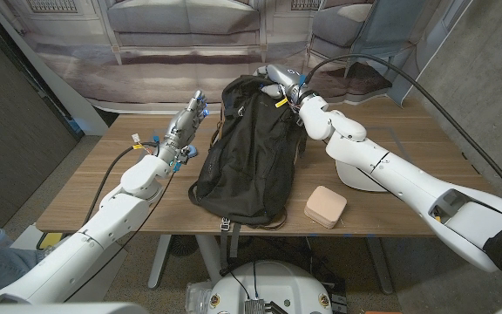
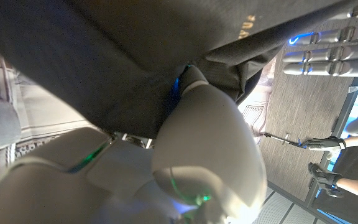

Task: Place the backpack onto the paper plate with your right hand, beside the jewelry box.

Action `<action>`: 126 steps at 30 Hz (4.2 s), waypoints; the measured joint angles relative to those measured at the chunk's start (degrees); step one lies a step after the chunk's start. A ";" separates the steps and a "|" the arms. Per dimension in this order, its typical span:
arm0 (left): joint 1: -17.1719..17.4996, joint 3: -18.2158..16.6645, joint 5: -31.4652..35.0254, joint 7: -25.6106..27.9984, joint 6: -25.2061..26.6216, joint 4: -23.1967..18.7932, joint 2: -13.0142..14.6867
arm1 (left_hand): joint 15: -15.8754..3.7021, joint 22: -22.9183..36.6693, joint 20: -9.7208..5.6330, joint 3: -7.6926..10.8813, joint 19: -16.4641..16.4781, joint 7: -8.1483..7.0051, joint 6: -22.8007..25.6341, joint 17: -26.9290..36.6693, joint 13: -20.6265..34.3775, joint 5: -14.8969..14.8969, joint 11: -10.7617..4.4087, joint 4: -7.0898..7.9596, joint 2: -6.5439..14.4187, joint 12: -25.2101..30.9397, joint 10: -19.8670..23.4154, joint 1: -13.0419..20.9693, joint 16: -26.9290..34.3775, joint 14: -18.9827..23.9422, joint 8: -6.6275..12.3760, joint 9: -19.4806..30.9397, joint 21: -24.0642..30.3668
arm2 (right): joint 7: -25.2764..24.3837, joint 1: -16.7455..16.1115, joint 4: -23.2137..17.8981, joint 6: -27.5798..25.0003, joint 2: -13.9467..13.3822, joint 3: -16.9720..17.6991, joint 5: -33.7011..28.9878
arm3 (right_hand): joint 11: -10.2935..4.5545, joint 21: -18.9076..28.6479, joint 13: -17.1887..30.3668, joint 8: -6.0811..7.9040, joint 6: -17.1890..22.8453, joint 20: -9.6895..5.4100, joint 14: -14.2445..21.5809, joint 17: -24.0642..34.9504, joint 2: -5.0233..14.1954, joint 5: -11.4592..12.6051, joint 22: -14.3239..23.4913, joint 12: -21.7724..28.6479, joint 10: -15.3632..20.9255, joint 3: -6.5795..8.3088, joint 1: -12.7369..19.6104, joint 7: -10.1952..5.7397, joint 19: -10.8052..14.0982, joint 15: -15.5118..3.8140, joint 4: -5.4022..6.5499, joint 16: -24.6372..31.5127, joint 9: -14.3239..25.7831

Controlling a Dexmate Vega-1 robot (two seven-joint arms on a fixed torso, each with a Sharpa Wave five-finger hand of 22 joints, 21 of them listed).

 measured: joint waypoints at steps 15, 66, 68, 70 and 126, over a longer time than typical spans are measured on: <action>-0.34 0.10 0.11 -0.24 -0.36 0.08 -0.16 | 0.00 0.00 0.00 0.00 0.00 0.00 0.00 0.00 0.00 0.00 0.20 0.00 0.23 0.00 0.20 0.23 0.00 0.00 0.00 0.00 0.00 | 1.08 -1.60 -4.68 0.15 -1.83 2.22 0.99 | 0.19 0.44 0.44 -0.22 0.00 0.00 0.19 -0.05 0.00 0.12 -0.19 -0.42 0.43 -0.24 0.00 0.00 0.01 -0.19 0.23 0.40 -0.01; -1.97 1.40 -0.23 -2.03 0.29 0.64 -0.51 | 0.00 0.00 0.00 -0.47 0.00 0.00 0.00 0.00 0.00 -0.22 0.20 -0.16 0.53 0.00 0.20 0.54 0.00 0.00 0.00 0.00 0.00 | -0.35 -7.96 -17.85 2.66 -4.91 10.04 2.50 | -0.42 3.22 3.14 0.45 2.47 -0.01 0.91 1.05 -0.34 0.33 -1.34 -0.72 3.89 -1.59 0.61 0.21 0.44 0.11 0.15 4.69 1.97; -1.97 1.42 -0.24 -2.03 0.29 0.50 -0.49 | 0.00 0.00 0.00 -0.47 0.00 0.00 0.00 0.00 0.00 -0.22 0.20 -0.16 0.53 0.00 0.20 0.53 0.00 0.00 0.00 0.00 0.00 | -0.30 -8.11 -18.27 2.62 -4.99 10.34 2.66 | -0.42 3.23 3.31 0.45 2.47 0.00 0.91 1.08 -0.34 0.33 -1.34 -0.88 3.90 -1.82 0.61 0.21 0.44 0.11 -0.07 4.88 2.12; -1.97 1.43 -0.24 -2.03 0.29 0.43 -0.48 | 0.00 0.00 0.00 -0.64 0.00 0.00 0.00 0.00 0.00 -0.22 0.19 0.02 0.53 0.00 0.20 0.53 0.00 0.00 0.00 0.00 0.00 | -0.28 -8.23 -18.64 2.56 -5.05 10.57 2.70 | -0.42 3.23 3.32 0.45 2.47 0.00 0.91 1.23 -0.34 0.33 -1.34 -0.88 3.90 -1.83 0.61 0.21 0.44 0.11 -0.07 4.89 2.13; -5.19 2.41 -1.09 -4.50 1.17 3.26 -0.90 | 0.00 0.00 0.00 -1.19 0.00 0.00 0.00 0.00 0.00 -0.21 0.19 0.08 0.76 0.00 0.20 0.76 0.00 0.00 0.00 0.00 0.00 | -0.46 -6.91 -23.04 1.21 -5.85 14.90 1.42 | -0.73 5.54 4.88 -0.43 3.19 0.00 0.92 1.67 -0.48 0.29 -2.43 -2.75 4.82 -2.53 0.76 -0.30 0.44 0.09 0.16 7.19 2.64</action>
